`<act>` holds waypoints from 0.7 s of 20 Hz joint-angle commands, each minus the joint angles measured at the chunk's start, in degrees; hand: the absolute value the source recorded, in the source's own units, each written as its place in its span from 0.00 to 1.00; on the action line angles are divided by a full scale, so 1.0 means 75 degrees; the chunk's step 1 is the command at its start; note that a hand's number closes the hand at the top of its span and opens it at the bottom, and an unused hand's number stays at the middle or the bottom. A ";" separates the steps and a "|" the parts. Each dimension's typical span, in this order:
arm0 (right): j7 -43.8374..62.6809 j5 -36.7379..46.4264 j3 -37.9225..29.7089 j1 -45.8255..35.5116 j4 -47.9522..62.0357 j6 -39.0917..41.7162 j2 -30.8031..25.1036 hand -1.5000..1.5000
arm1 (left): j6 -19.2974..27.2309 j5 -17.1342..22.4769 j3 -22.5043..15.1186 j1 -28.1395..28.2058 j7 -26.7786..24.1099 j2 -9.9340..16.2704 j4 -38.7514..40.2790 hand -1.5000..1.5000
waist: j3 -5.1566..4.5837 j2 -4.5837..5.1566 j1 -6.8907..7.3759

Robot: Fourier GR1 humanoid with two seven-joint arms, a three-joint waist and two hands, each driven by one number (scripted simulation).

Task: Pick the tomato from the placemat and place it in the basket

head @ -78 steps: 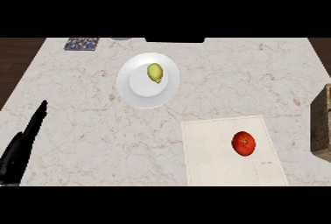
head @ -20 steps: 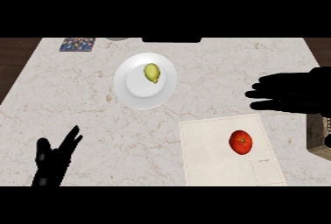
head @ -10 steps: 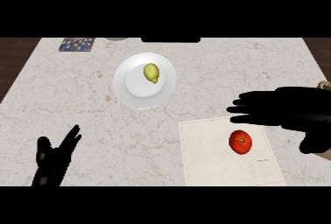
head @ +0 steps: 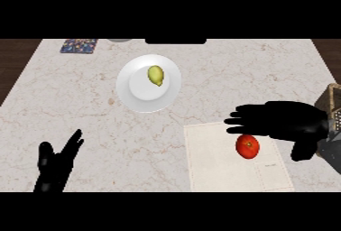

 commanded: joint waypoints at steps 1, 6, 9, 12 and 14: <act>-0.1038 0.0297 -0.0299 0.0020 0.0667 0.0060 -0.0045 0.00 | -0.0236 0.0046 0.0014 -0.0104 0.0006 -0.0215 0.0428 0.50 | -0.0062 0.0037 -0.0038; -0.0711 0.0700 -0.0458 0.0415 0.0244 0.0036 0.0229 0.00 | -0.0259 -0.0188 0.0171 -0.0271 -0.0395 -0.0426 0.0983 0.50 | -0.0066 0.0026 -0.0101; -0.0755 0.1022 -0.0445 0.0409 0.0704 -0.0140 0.0805 0.00 | -0.0540 -0.0024 0.0370 -0.0209 -0.0010 -0.0194 0.0637 0.50 | -0.0063 0.0030 -0.0053; -0.0535 0.1082 -0.0518 0.0510 0.0527 0.0039 0.1118 0.00 | -0.0715 0.0052 0.0485 0.0096 0.0154 -0.0038 0.0136 0.50 | -0.0063 0.0021 -0.0046; -0.0963 0.1347 -0.0489 0.0245 0.1024 -0.0113 0.1156 0.00 | -0.0656 -0.0168 0.0395 0.0380 -0.0244 -0.0177 0.0343 0.50 | -0.0062 0.0029 -0.0013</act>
